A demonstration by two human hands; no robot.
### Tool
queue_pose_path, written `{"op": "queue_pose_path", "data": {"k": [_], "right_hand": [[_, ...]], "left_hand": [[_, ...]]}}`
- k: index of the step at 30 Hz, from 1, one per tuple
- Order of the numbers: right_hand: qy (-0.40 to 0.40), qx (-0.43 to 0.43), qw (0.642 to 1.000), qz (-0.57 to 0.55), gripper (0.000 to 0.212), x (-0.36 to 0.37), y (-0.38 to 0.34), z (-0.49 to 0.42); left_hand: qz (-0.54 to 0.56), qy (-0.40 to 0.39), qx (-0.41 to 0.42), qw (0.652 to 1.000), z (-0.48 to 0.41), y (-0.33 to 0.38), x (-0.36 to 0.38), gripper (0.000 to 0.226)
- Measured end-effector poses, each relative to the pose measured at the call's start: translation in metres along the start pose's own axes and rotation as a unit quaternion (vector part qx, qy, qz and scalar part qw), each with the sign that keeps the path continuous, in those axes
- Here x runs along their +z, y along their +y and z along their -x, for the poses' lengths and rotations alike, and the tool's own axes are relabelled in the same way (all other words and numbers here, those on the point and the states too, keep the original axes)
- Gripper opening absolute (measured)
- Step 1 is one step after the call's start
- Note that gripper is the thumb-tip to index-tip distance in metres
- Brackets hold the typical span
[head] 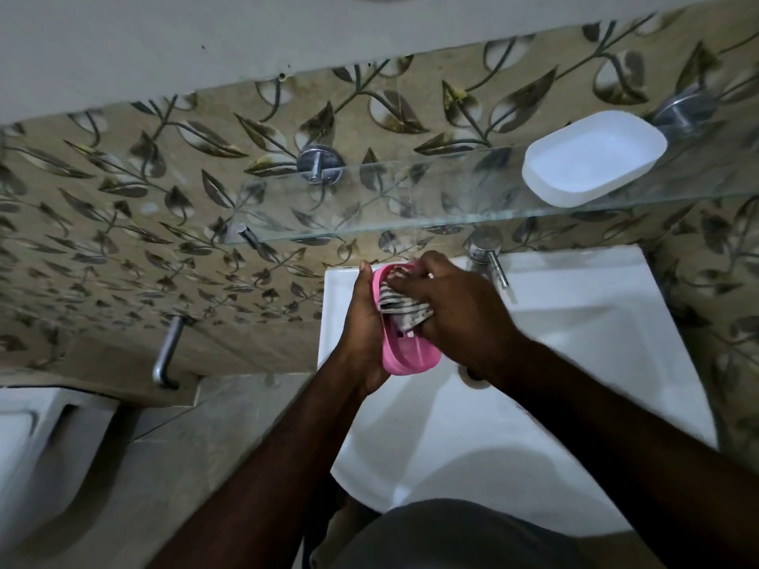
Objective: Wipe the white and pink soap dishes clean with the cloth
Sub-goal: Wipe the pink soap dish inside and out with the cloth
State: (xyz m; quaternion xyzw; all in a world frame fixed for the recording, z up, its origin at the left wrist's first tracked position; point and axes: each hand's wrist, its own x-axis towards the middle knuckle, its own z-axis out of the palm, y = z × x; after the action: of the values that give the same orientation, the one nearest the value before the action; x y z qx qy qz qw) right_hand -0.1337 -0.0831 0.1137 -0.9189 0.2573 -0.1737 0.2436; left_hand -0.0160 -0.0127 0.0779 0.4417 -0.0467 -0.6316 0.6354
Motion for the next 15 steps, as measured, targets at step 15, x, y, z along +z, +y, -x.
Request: {"op": "queue_pose_path", "data": {"k": [15], "right_hand": [[-0.007, -0.017, 0.996, -0.088, 0.046, 0.02, -0.013, 0.02]], "left_hand": [[-0.048, 0.023, -0.002, 0.999, -0.004, 0.003, -0.009, 0.066]]}}
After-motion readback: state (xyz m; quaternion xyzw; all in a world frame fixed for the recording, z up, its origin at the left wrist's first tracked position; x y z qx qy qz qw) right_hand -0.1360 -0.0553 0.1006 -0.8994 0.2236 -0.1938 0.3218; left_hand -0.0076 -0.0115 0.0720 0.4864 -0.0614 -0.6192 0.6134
